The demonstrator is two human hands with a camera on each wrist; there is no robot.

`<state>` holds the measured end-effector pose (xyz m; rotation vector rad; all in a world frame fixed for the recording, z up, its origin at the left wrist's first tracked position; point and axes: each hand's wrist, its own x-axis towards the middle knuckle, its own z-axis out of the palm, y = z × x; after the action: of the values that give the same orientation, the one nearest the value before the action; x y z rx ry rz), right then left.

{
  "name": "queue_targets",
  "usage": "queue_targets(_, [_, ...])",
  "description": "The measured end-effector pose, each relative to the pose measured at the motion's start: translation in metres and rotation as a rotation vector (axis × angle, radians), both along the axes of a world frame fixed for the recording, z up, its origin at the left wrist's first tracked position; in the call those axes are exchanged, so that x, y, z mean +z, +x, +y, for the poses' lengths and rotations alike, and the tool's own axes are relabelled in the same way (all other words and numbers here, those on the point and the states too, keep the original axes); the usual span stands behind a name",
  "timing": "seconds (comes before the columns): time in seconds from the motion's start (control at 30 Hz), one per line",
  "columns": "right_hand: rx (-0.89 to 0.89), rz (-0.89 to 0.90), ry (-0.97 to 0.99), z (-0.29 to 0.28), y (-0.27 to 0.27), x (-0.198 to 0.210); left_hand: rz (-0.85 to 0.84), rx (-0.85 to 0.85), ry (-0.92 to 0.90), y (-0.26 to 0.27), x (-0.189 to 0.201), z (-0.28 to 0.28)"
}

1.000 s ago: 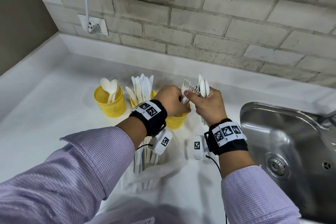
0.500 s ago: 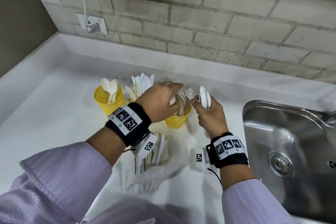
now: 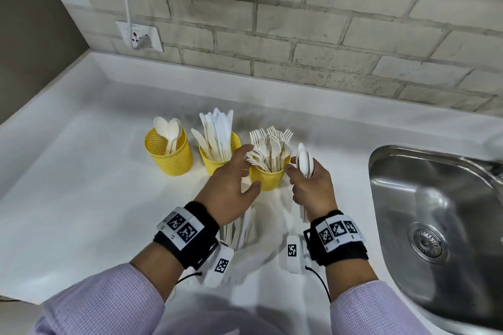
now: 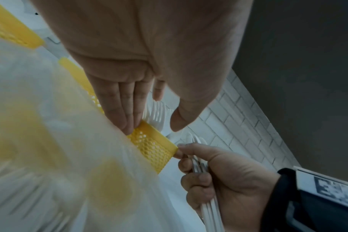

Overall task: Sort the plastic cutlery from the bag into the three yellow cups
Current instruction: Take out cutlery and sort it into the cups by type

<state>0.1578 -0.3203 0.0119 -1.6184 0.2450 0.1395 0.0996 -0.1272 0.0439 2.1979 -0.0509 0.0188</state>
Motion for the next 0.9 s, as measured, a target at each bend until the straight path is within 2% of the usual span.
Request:
queue_targets(0.27, [-0.004, -0.004, -0.038, -0.002, 0.008, 0.012, 0.002, 0.026, -0.016, 0.003, 0.005, 0.0])
queue_targets(0.37, [-0.043, -0.012, 0.116, -0.009, 0.005, 0.031, -0.133, 0.108, 0.003, 0.001, 0.017, 0.01])
queue_targets(0.47, [-0.016, -0.03, 0.29, -0.006, -0.002, 0.052, -0.213, 0.15, -0.101, -0.002, 0.037, 0.013])
queue_targets(0.6, [0.184, -0.058, 0.284, 0.017, -0.017, 0.073, -0.19, 0.117, -0.301, -0.004, 0.063, 0.0])
queue_targets(0.73, [0.404, -0.051, 0.258, 0.035, -0.035, 0.083, -0.186, 0.098, -0.3, -0.003, 0.071, -0.005])
queue_targets(0.9, [0.46, 0.102, 0.458, 0.041, -0.037, 0.081, -0.095, 0.135, -0.502, 0.0, 0.073, -0.004])
